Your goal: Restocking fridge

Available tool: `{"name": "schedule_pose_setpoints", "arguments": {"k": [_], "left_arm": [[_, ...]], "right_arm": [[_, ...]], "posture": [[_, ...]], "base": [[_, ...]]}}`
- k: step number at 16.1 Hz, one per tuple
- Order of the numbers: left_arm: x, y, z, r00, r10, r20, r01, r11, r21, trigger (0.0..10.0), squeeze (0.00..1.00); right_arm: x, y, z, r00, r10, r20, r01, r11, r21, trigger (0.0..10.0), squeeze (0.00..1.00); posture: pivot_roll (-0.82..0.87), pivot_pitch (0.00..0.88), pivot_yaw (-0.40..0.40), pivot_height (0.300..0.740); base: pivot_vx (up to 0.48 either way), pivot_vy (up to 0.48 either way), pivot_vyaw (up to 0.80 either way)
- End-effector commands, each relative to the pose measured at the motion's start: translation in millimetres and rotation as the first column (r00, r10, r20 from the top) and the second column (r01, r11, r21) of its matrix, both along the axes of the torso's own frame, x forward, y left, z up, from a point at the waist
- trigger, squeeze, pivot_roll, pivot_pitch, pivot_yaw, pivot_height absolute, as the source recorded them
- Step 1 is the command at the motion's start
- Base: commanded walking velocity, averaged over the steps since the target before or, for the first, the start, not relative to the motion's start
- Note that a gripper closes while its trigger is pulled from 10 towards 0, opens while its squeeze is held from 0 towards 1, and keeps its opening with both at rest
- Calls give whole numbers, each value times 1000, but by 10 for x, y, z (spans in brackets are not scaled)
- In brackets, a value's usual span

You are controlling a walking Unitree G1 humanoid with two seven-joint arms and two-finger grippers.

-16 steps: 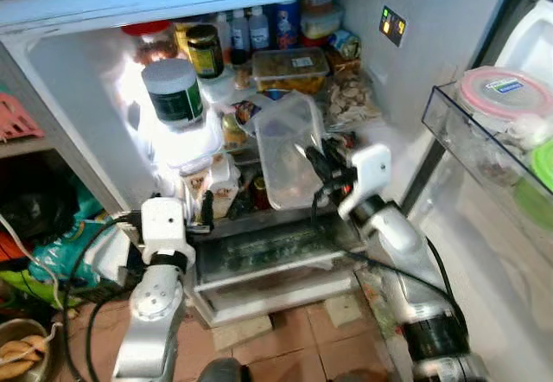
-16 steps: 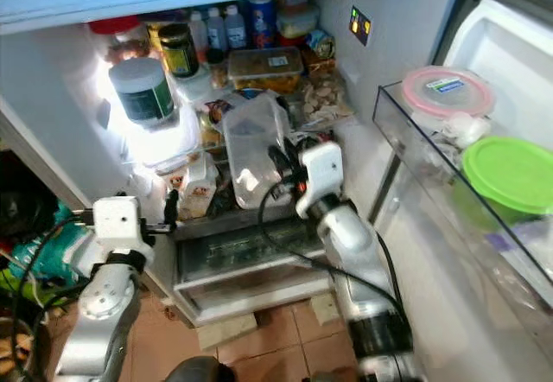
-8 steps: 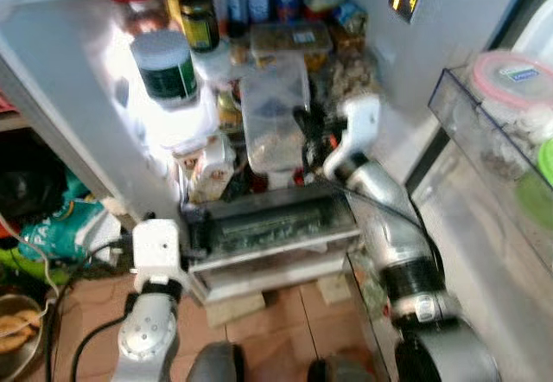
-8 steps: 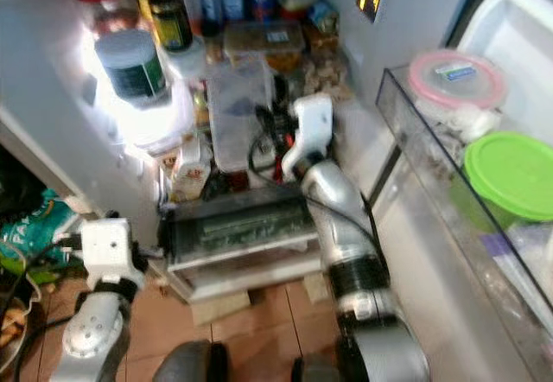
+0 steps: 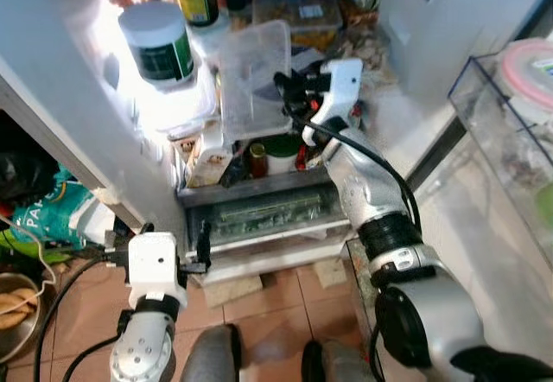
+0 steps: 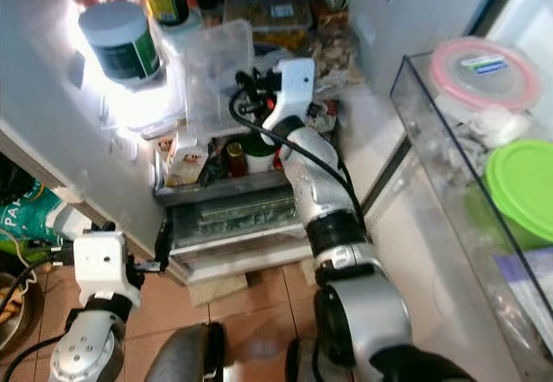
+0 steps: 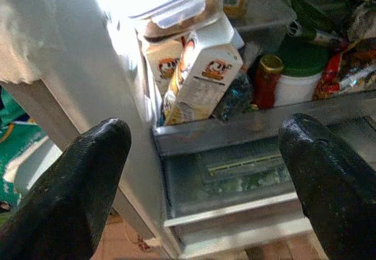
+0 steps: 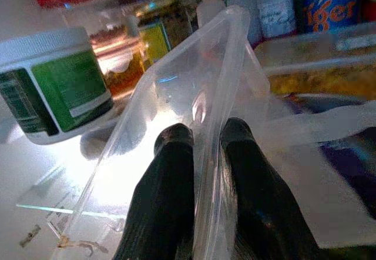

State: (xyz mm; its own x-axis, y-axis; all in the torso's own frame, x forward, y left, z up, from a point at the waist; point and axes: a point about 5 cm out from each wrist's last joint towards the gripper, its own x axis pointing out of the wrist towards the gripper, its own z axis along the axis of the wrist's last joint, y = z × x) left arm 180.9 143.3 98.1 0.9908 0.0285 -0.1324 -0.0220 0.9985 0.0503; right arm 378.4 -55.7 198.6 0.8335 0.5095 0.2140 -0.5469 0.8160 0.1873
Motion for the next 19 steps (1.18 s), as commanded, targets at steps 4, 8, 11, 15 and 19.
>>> {"name": "schedule_pose_setpoints", "arguments": {"k": [4, 8, 11, 15, 19], "left_arm": [[-185, -31, 24, 1000, 4, -30, -4, 1000, 5, 10000, 0], [-236, -124, 30, 998, -17, -56, 16, 1000, -22, 10000, 0], [-324, -142, 51, 997, -6, -76, 4, 999, -35, 10000, 0], [-428, -197, 92, 995, -6, -99, 0, 998, -58, 10000, 0], [-476, -240, 147, 993, -7, -114, -1, 997, -72, 10000, 0]], "right_arm": [[67, 72, 54, 998, -57, -10, 57, 998, 33, 10000, 0], [225, 136, 375, 987, -159, -26, 161, 981, 108, 10000, 0], [279, 156, 562, 974, -225, -26, 226, 964, 141, 10000, 0], [287, 213, 656, 963, -266, -32, 268, 949, 168, 10000, 0], [289, 286, 692, 956, -284, -71, 293, 933, 211, 10000, 1000]], "posture": [[241, 267, -22, 740], [243, 299, -31, 740], [247, 328, -41, 740], [244, 368, -47, 740], [251, 388, -48, 740]], "base": [[0, 0, 0], [0, 0, 0], [0, 0, 0], [0, 0, 0], [0, 0, 0]]}}
